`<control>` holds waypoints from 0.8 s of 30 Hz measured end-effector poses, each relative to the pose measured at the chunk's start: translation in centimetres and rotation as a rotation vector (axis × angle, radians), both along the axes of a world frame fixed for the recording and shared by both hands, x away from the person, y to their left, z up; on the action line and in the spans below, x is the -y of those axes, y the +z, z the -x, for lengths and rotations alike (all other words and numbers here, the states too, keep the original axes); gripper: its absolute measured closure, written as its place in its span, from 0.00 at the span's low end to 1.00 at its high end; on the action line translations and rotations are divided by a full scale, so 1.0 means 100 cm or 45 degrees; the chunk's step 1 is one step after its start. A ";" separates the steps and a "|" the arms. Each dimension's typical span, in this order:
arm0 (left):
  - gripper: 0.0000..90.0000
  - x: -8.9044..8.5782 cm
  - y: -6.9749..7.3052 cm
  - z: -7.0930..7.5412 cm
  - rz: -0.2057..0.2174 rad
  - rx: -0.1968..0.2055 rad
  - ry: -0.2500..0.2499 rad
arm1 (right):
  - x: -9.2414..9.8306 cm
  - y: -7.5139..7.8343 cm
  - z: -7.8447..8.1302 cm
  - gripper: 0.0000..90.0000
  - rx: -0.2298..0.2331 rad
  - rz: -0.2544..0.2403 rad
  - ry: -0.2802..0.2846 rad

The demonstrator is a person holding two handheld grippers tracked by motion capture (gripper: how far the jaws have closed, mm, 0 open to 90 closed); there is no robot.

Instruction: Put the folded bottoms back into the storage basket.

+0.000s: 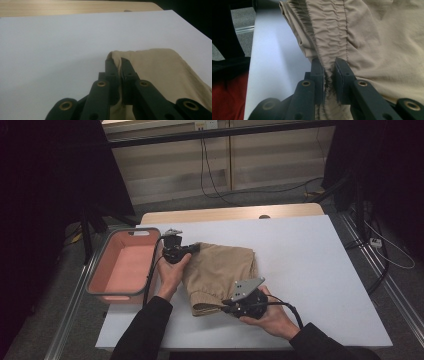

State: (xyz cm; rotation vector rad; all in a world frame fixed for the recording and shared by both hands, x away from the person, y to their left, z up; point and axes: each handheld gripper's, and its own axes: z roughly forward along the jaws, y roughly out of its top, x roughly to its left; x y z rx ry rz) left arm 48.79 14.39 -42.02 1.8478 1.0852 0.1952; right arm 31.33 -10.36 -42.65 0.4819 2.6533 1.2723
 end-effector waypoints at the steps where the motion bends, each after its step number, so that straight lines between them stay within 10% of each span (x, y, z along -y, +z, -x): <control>1: 0.96 0.000 0.001 0.000 -0.001 0.001 0.000 | 0.000 0.000 0.000 0.88 0.001 -0.007 -0.002; 24: 0.96 -0.006 0.023 0.006 0.053 0.069 -0.014 | -0.001 0.010 0.003 0.88 0.046 -0.051 -0.008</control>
